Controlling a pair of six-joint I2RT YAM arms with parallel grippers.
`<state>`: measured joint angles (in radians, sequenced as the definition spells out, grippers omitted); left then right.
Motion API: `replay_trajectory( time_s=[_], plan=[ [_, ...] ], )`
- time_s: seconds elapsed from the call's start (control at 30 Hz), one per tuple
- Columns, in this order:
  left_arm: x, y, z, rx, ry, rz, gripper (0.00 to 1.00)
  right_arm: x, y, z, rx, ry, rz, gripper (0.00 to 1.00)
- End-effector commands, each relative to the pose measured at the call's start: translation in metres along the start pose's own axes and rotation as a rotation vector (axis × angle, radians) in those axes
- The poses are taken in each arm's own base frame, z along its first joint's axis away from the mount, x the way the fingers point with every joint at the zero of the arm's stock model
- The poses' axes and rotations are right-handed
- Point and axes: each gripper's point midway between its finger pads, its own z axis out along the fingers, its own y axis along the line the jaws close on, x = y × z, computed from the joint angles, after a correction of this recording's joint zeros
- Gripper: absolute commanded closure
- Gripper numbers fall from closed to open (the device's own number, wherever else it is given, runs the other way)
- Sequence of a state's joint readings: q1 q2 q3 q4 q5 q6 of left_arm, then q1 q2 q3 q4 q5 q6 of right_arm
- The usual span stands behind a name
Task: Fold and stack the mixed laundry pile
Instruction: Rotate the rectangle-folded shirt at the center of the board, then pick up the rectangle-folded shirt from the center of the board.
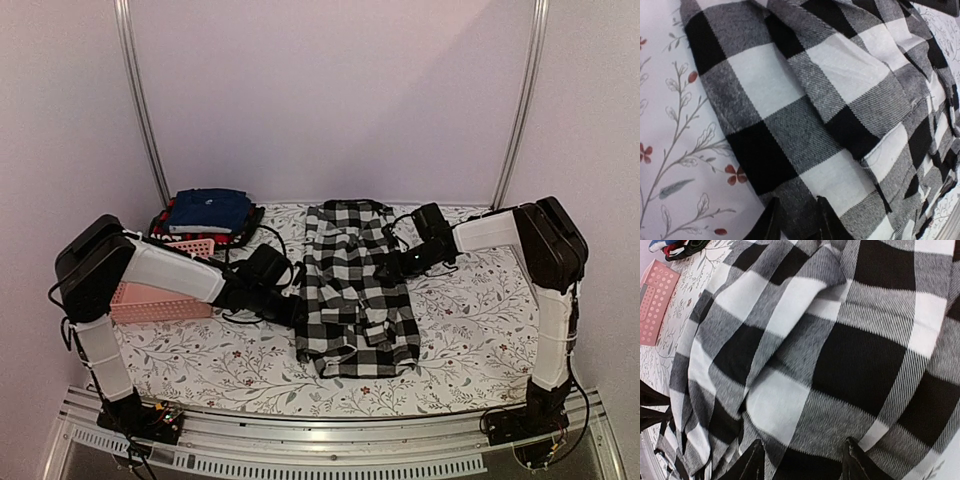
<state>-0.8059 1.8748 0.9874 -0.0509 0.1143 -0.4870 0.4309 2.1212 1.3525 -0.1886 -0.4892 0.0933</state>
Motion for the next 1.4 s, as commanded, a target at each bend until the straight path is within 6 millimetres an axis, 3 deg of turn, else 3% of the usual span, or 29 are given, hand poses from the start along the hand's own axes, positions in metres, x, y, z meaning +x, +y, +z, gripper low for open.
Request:
replay_trajectory(
  time_s=[0.0, 0.07, 0.17, 0.3, 0.47, 0.67, 0.83, 0.93, 1.07, 1.23, 1.3, 1.37],
  plan=[
    [0.0, -0.008, -0.032, 0.022, -0.038, -0.01, 0.69, 0.025, 0.018, -0.044, 0.004, 0.035, 0.029, 0.46],
    [0.005, -0.007, -0.042, 0.032, -0.047, -0.024, 0.63, 0.026, 0.031, -0.072, 0.003, -0.006, 0.029, 0.42],
    [0.019, -0.01, -0.053, 0.078, -0.046, -0.059, 0.57, 0.046, 0.039, -0.101, -0.007, -0.032, 0.068, 0.39],
    [0.036, -0.021, -0.061, 0.19, -0.049, -0.121, 0.55, 0.079, 0.039, -0.115, -0.024, -0.023, 0.141, 0.39],
    [0.056, -0.033, -0.06, 0.311, -0.041, -0.186, 0.5, 0.121, 0.04, -0.107, -0.068, 0.023, 0.217, 0.39],
    [0.064, -0.05, -0.05, 0.383, -0.022, -0.213, 0.48, 0.162, 0.04, -0.095, -0.12, 0.072, 0.295, 0.39],
    [0.069, -0.053, -0.04, 0.407, -0.007, -0.245, 0.47, 0.173, 0.045, -0.089, -0.183, 0.073, 0.322, 0.39],
    [0.073, -0.059, -0.033, 0.423, 0.016, -0.248, 0.47, 0.176, 0.049, -0.083, -0.23, 0.085, 0.343, 0.44],
    [0.081, -0.065, -0.028, 0.428, 0.044, -0.237, 0.57, 0.188, 0.066, -0.074, -0.266, 0.132, 0.325, 0.55],
    [0.079, -0.071, -0.031, 0.461, 0.038, -0.214, 0.97, 0.187, 0.078, -0.078, -0.288, 0.116, 0.295, 0.83],
    [0.082, -0.075, -0.034, 0.468, 0.049, -0.199, 1.0, 0.187, 0.085, -0.082, -0.303, 0.111, 0.283, 0.95],
    [0.087, -0.08, -0.04, 0.474, 0.056, -0.174, 1.0, 0.188, 0.095, -0.089, -0.322, 0.103, 0.271, 1.0]
  ],
)
